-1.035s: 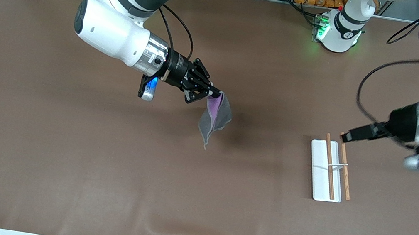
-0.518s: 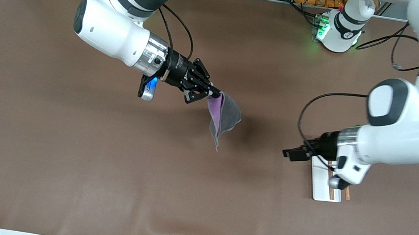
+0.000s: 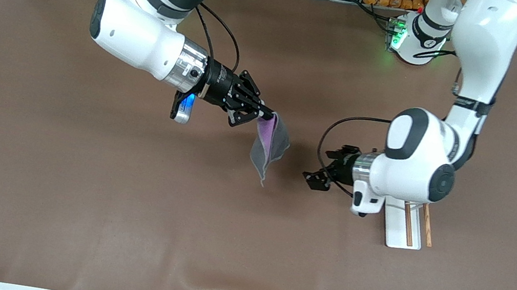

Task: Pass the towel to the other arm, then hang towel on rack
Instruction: 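Hold the towel up while the left gripper reaches and grasps it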

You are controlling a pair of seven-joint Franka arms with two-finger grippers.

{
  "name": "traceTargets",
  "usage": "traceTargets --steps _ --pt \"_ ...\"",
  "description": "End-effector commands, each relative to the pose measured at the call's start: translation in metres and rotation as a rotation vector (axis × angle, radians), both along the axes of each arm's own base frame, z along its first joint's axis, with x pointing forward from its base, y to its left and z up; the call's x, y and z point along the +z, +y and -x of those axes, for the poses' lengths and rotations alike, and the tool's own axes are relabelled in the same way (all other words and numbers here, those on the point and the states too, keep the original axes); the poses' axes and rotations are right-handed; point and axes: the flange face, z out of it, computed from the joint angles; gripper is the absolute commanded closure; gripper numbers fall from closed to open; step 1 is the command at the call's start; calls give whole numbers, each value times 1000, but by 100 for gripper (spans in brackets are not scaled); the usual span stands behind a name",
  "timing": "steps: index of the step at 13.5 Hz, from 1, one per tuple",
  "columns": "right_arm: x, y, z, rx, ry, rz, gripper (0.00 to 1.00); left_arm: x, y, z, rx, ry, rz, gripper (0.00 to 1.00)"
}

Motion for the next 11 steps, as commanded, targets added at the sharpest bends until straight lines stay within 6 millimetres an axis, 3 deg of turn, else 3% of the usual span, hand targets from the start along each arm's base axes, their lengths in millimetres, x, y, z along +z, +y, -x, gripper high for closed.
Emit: traceTargets --steps 1,6,11 --pt "5 3 -3 -9 12 -18 100 -1 -13 -1 78 49 35 0" --pt "4 4 -2 -6 11 -14 100 -11 -44 15 212 191 -27 0" --pt "3 3 -3 -7 12 -12 100 -13 -58 22 276 270 1 0"
